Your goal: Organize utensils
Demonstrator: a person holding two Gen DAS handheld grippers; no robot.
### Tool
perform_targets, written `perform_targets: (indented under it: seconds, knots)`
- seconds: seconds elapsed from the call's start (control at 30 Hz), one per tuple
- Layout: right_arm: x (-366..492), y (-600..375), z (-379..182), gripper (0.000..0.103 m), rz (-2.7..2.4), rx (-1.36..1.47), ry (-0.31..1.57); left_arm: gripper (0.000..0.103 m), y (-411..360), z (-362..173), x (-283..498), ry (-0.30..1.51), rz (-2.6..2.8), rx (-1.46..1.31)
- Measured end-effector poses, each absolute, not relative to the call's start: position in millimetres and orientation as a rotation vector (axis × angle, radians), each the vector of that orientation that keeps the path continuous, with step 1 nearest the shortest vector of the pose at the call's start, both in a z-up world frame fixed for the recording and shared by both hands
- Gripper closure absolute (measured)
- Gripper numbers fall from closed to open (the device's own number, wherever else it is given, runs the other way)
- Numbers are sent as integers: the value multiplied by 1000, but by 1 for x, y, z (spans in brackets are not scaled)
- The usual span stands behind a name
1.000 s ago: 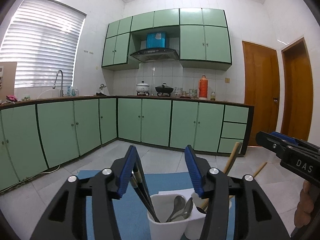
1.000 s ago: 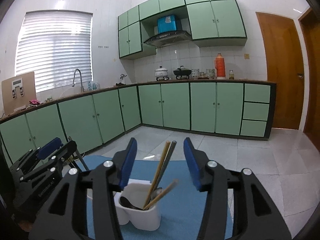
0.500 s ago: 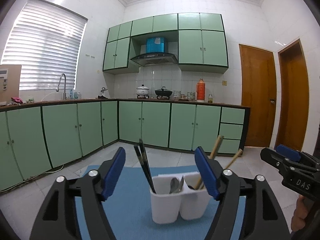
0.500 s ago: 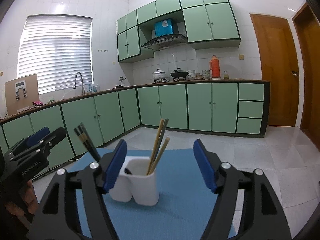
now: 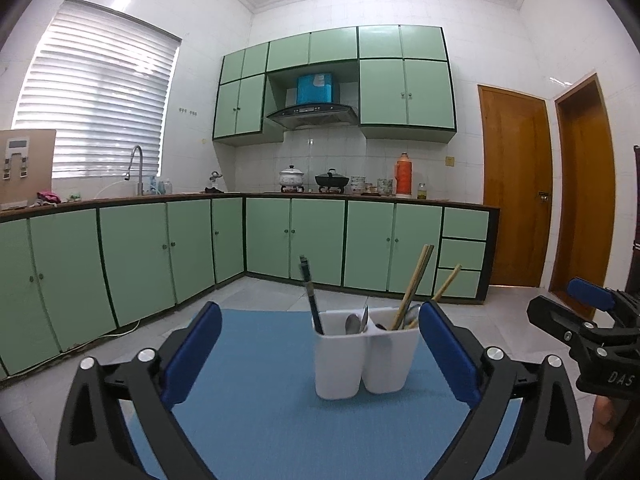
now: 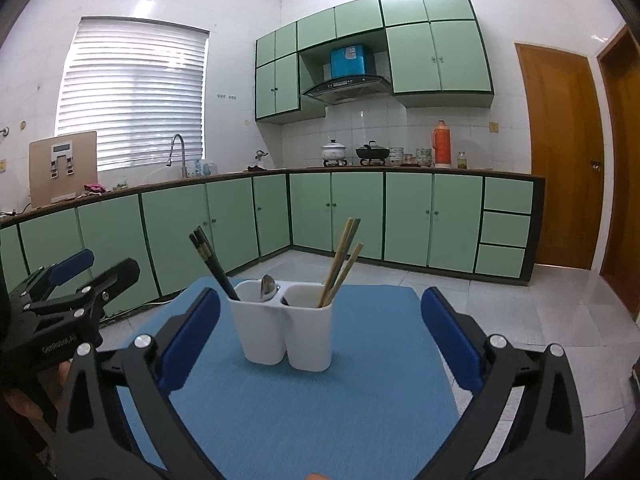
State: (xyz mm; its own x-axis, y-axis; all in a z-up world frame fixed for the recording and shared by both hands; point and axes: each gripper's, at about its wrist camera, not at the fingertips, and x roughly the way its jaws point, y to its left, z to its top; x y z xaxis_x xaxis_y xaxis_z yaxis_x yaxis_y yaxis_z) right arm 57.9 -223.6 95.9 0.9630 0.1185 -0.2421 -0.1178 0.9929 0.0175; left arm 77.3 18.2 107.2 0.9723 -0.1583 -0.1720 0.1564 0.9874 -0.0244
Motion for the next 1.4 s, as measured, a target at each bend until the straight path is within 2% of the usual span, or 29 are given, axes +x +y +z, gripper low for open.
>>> perform_targets:
  seconds: [0.37,1.4]
  knots:
    - [32,-211,87,5,140,-14,283,6,17,100,43,218,-161,2]
    - [32,-207,91,5,121,15,388,6,20,100,43,343,-149,3]
